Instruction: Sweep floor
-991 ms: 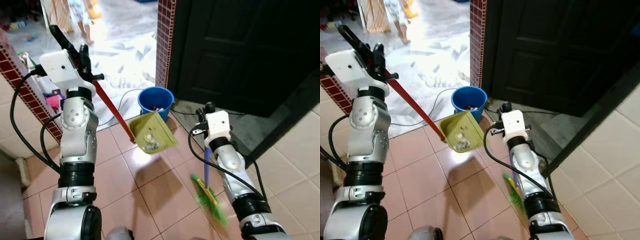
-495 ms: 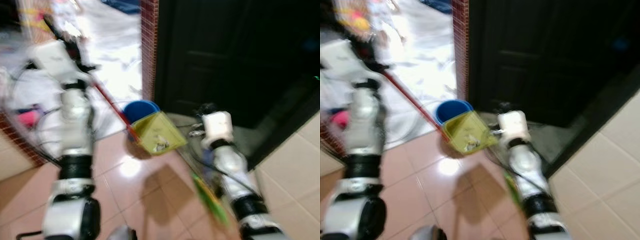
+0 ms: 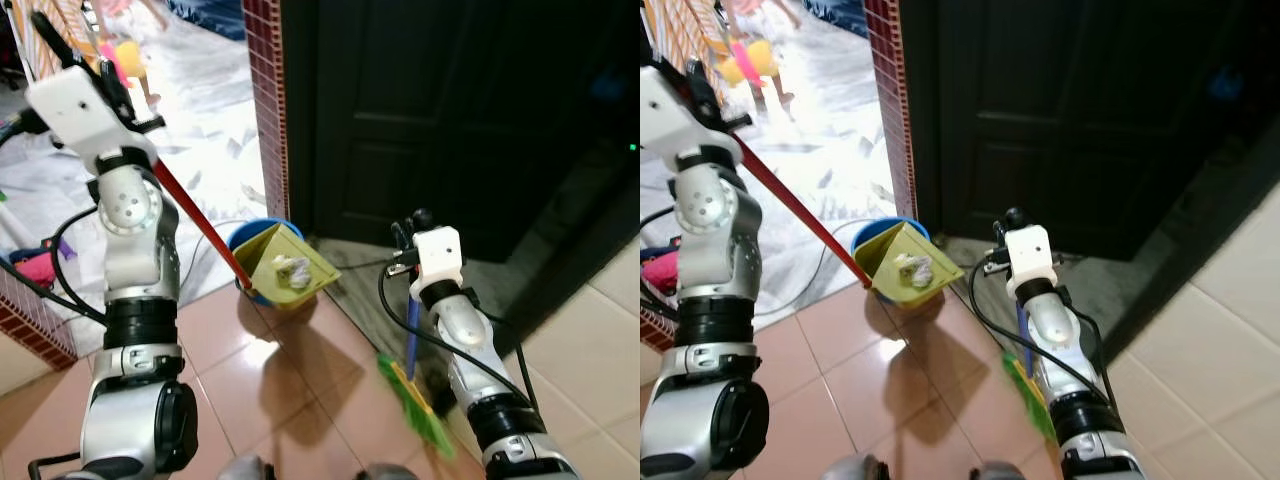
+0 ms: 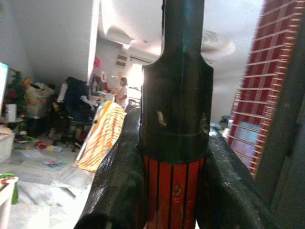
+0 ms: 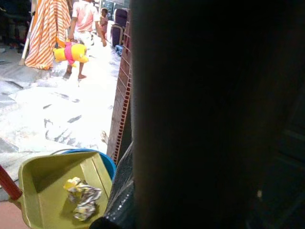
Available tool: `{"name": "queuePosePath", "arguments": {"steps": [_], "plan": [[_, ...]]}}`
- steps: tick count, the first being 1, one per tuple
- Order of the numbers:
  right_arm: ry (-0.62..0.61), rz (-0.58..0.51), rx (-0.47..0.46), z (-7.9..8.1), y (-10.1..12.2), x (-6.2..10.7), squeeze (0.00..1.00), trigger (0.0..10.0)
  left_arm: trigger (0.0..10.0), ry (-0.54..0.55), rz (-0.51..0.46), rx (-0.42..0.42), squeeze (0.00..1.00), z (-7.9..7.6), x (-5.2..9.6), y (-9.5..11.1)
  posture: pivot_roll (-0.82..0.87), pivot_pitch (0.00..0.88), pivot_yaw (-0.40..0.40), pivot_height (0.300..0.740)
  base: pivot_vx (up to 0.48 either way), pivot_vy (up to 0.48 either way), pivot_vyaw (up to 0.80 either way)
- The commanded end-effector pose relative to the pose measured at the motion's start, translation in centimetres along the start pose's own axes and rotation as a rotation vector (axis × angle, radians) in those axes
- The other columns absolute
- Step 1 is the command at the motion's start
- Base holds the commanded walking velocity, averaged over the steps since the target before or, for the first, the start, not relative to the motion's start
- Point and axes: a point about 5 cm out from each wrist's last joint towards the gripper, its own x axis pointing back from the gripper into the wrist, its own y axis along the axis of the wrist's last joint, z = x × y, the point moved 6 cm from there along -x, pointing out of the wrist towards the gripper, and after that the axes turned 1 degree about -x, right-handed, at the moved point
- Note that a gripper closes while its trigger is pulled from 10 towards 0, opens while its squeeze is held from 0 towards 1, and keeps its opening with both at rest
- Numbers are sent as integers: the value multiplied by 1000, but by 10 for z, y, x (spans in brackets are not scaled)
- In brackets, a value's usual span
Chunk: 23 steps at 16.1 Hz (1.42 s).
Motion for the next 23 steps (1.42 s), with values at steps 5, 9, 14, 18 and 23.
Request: {"name": "queuePosePath", "arguments": {"steps": [5, 9, 14, 18, 23], "plan": [[20, -45, 18, 5, 14, -6, 0, 10000, 10000, 72, -129, -58, 0, 18, -11, 30, -36, 0, 12, 740, 363, 313, 0], [23, -48, 23, 6, 14, -6, 0, 10000, 10000, 64, -130, -61, 0, 12, -9, 27, -37, 0, 12, 740, 367, 308, 0], [24, -53, 25, 6, 16, -6, 0, 10000, 10000, 19, -152, -111, 0, -2, 0, 23, -40, 0, 11, 740, 328, 0, 0], [22, -54, 26, 6, 16, -7, 0, 10000, 10000, -24, -167, -133, 0, -12, 8, 22, -43, 0, 16, 740, 0, 0, 0], [25, -48, 20, 9, 13, -6, 0, 10000, 10000, -84, -190, -294, 0, 5, 16, 22, -23, 0, 12, 740, 0, 0, 0]]}}
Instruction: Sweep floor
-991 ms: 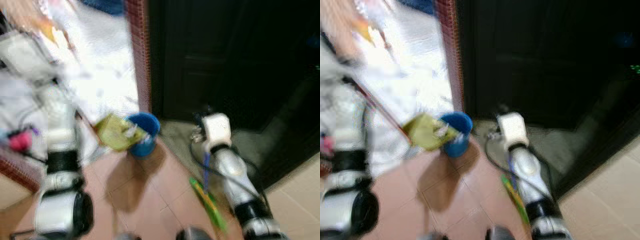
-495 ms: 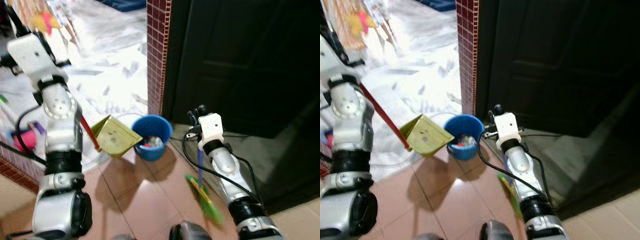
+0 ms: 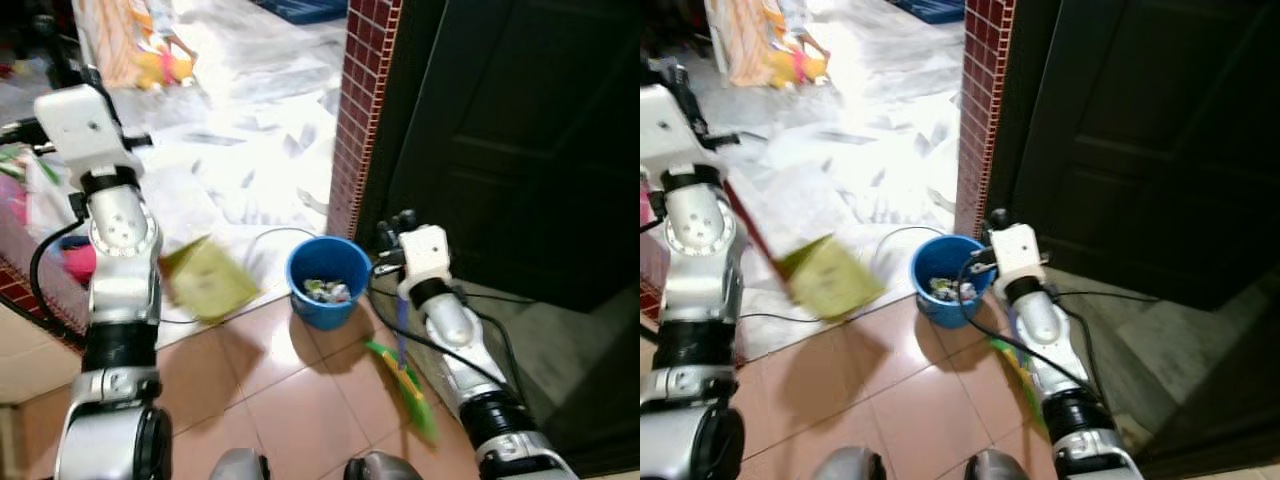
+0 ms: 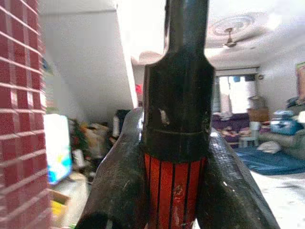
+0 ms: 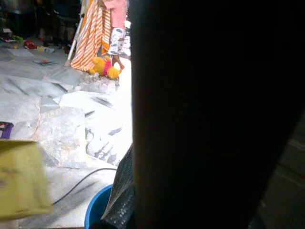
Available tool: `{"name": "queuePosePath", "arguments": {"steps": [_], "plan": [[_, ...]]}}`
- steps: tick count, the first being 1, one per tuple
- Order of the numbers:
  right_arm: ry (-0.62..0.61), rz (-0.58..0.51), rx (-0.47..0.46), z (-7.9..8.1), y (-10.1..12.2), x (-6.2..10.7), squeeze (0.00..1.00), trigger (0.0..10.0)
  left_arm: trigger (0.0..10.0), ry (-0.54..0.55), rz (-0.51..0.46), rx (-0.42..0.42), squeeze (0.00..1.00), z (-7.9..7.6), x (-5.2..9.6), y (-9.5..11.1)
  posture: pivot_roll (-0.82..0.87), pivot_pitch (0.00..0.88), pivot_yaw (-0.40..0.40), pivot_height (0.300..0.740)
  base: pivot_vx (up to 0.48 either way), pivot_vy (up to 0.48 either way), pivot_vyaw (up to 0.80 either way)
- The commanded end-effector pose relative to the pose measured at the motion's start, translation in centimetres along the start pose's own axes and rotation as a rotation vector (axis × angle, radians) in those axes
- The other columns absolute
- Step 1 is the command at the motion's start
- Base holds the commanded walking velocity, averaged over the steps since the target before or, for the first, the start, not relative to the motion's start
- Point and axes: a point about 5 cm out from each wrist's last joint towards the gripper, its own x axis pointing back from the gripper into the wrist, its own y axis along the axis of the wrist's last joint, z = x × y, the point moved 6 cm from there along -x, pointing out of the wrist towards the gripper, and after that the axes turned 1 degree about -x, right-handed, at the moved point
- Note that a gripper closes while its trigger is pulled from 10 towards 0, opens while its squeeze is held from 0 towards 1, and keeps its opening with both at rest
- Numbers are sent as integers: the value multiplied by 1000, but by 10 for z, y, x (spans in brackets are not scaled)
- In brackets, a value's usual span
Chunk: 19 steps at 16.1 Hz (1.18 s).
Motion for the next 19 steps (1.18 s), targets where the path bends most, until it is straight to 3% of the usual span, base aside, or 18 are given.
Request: {"name": "queuePosePath", "arguments": {"steps": [1, 3, 6, 7, 9, 12, 14, 16, 19], "plan": [[0, -37, 9, -1, 10, -4, 0, 10000, 10000, -19, -19, -19, 0, 2, 4, 2, -22, 0, 12, 740, 0, 0, 0], [18, -49, -11, 5, 13, -6, 0, 10000, 10000, -58, 141, -46, 0, 2, 29, -42, -14, 0, 7, 740, 0, 0, 0], [65, -92, -92, 20, 26, -12, 0, 10000, 10000, -196, 304, -31, 0, -25, 74, -88, -14, 0, 5, 740, 0, 0, 0], [66, -105, -112, 23, 33, -16, 0, 10000, 10000, -228, 357, -10, 0, -38, 88, -98, -21, 0, 3, 740, 0, 0, 0], [87, -131, -127, 27, 42, -20, 0, 10000, 10000, -288, 366, -1, 0, -57, 100, -97, -21, 0, 6, 740, 0, 0, 0], [82, -179, -128, 27, 57, -23, 0, 10000, 10000, -316, 475, 103, 0, -73, 132, -107, -5, 0, 6, 740, 0, 0, 723], [26, -177, -96, 18, 55, -20, 0, 10000, 10000, -407, 572, 212, 0, -84, 165, -120, 2, 0, -6, 740, 0, 0, 744], [-33, -169, -35, 1, 52, -16, 0, 10000, 10000, -431, 611, 244, 0, -85, 180, -125, 8, 0, -6, 740, 0, 0, 597], [-150, -110, -34, -38, 34, -4, 0, 10000, 10000, -485, 649, 274, 0, -87, 191, -129, -10, 0, 10, 740, 0, 0, 0]]}}
